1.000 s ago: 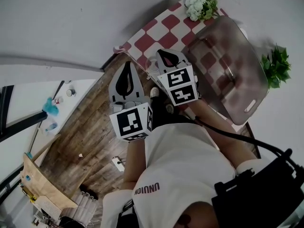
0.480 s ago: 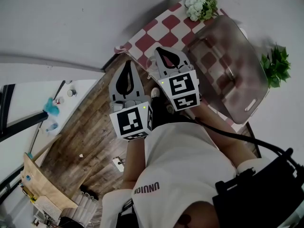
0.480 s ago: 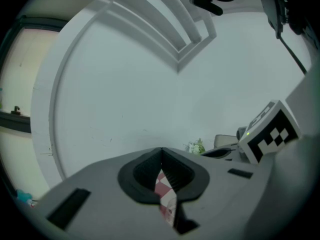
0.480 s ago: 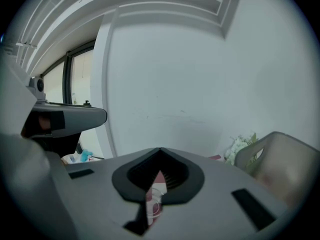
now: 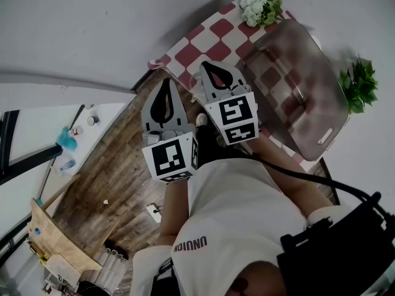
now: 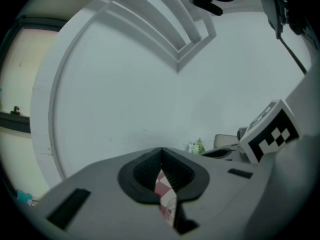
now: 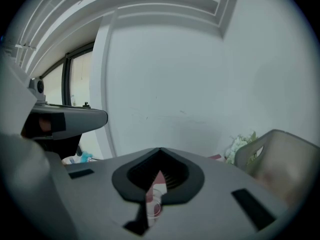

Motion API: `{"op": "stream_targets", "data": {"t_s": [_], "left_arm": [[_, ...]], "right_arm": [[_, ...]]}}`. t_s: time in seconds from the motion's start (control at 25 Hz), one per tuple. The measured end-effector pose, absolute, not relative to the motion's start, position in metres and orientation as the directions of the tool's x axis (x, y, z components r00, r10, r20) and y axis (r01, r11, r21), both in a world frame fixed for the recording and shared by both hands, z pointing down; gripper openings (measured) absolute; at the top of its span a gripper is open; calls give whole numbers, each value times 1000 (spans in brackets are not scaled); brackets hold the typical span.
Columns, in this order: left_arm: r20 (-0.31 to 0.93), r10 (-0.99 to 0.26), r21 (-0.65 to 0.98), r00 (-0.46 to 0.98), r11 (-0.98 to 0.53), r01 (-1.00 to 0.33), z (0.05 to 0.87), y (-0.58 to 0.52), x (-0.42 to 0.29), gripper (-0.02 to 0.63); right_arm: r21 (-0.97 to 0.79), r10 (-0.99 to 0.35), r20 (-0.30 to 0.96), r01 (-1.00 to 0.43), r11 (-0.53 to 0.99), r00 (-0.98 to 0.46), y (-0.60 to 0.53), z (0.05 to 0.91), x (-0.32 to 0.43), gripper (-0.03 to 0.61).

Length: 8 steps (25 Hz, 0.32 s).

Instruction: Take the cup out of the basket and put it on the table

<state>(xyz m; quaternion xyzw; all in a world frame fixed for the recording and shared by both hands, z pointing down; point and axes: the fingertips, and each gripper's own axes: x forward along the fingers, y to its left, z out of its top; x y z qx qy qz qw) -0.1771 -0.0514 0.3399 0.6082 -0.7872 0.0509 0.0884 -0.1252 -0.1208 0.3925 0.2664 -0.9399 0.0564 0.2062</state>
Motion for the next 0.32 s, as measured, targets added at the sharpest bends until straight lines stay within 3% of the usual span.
{"op": "stream_targets", "data": {"t_s": [0.32], "left_arm": [[206, -949, 27, -239, 249, -968, 341, -57, -175, 12]], "right_arm": [[-4, -478, 421, -529, 849, -771, -125, 394, -124, 15]]}}
